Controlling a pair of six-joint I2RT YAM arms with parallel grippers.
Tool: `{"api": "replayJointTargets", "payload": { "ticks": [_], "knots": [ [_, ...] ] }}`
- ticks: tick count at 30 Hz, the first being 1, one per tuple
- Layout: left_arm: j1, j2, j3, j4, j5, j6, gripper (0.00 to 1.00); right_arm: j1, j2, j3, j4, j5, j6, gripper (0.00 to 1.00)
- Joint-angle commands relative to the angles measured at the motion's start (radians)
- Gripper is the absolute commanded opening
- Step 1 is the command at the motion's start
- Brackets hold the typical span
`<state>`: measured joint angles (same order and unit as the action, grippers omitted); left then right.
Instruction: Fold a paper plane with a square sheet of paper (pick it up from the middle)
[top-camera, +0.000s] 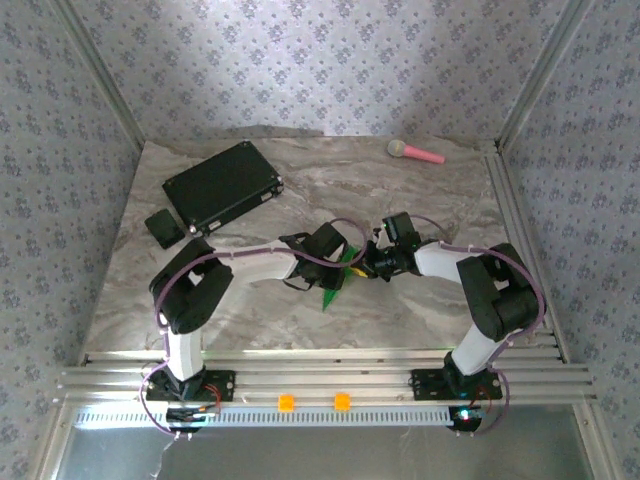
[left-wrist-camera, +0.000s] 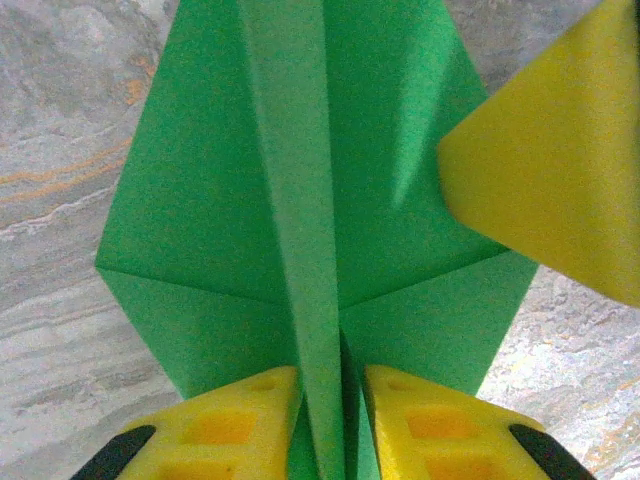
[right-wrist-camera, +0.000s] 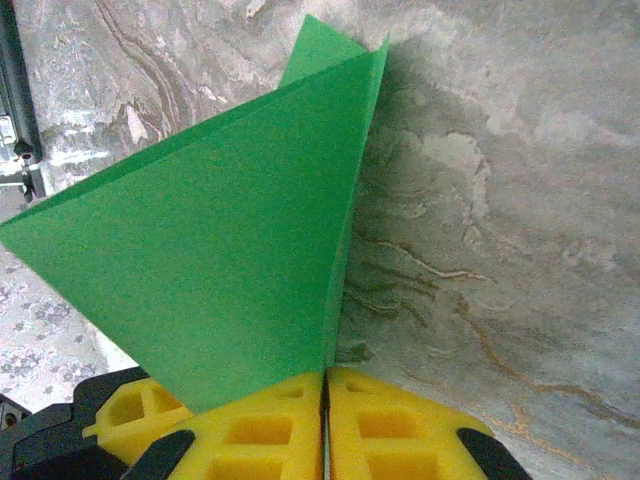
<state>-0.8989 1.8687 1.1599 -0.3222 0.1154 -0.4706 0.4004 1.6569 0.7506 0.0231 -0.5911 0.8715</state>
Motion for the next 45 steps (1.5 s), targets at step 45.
{"api": "replayJointTargets", "payload": {
  "ticks": [45],
  "knots": [
    [-0.005,-0.001,0.061,-0.201,-0.315,-0.348,0.09,-0.133,-0.141,-0.075,-0.067,0.022,-0.046,0.35]
  ]
}}
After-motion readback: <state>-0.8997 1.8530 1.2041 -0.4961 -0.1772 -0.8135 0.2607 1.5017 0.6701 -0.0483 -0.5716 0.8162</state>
